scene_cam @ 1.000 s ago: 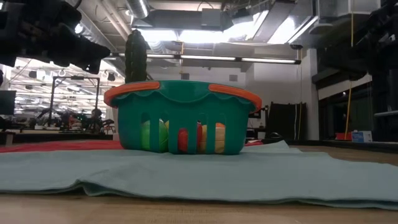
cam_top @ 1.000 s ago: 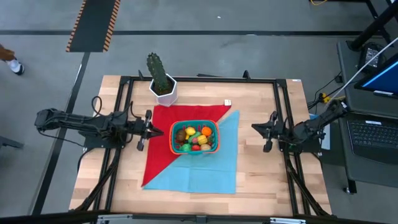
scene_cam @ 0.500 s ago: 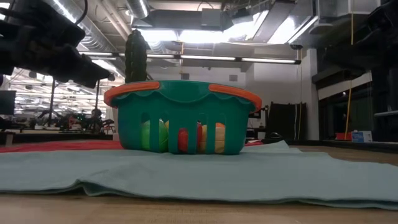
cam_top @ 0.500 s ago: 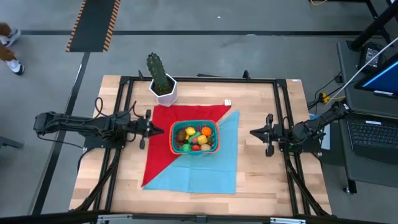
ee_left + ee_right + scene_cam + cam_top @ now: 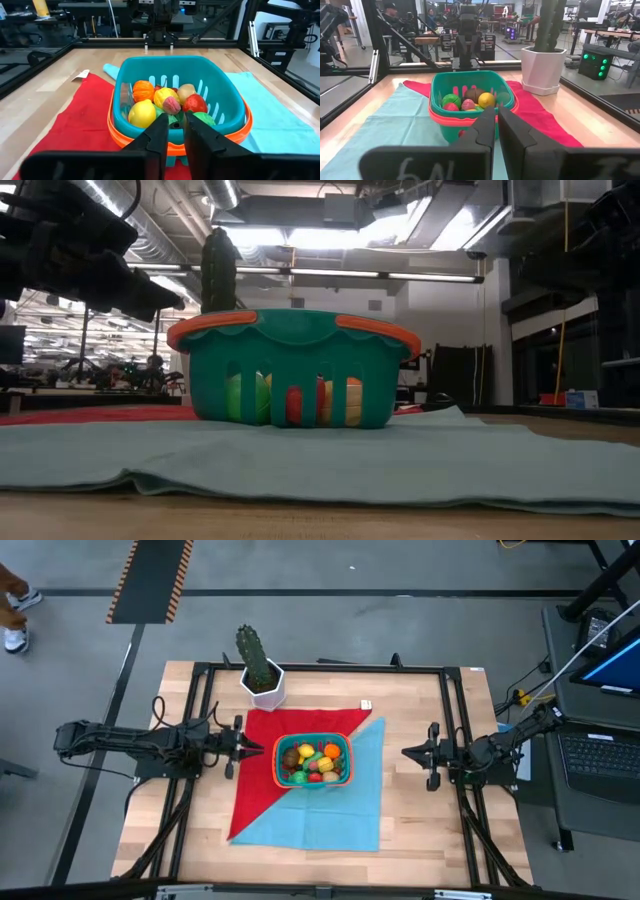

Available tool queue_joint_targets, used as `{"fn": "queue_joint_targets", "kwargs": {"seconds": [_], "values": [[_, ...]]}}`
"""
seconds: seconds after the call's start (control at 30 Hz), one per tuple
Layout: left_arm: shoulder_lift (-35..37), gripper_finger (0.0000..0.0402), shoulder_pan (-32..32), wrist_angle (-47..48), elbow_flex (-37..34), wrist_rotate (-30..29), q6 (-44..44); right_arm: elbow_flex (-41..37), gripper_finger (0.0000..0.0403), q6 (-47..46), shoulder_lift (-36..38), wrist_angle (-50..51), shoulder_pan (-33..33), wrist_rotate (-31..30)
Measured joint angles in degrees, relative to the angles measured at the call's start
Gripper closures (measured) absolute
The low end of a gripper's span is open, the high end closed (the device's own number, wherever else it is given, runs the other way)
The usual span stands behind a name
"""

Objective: Build produce basket
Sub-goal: Return to Home Position

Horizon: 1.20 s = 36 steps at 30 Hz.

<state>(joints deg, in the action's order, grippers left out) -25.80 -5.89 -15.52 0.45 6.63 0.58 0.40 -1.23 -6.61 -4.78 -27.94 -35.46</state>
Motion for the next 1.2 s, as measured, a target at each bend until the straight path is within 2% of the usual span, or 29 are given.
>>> {"fn": "queue_joint_targets", "kwargs": {"seconds": [0.43,0.53,0.67,0.77,1.0,1.2], "values": [[0.0,0.0323,0.0,0.01,-0.02,0.0,0.02,-0.01,0.0377,-1.75,0.02,-0.52,-0.04,0.04],[0.0,0.0318,0.0,0.03,-0.02,0.0,0.02,0.0,0.0377,-1.25,2.12,-0.28,0.81,0.43],[0.0,0.0311,0.0,0.03,-0.02,0.0,0.03,0.0,0.0377,1.51,6.61,-0.06,5.16,3.63],[0.0,0.0306,0.0,0.02,-0.02,0.02,0.04,0.02,0.0377,4.29,6.51,0.35,10.67,7.56],[0.0,0.0296,0.0,0.05,-0.02,0.0,0.04,0.02,0.0377,2.49,6.56,0.93,24.0,17.68],[0.0,0.0287,0.0,0.06,-0.02,0.0,0.04,0.02,0.0377,-1.54,6.38,1.06,26.67,19.25]]}}
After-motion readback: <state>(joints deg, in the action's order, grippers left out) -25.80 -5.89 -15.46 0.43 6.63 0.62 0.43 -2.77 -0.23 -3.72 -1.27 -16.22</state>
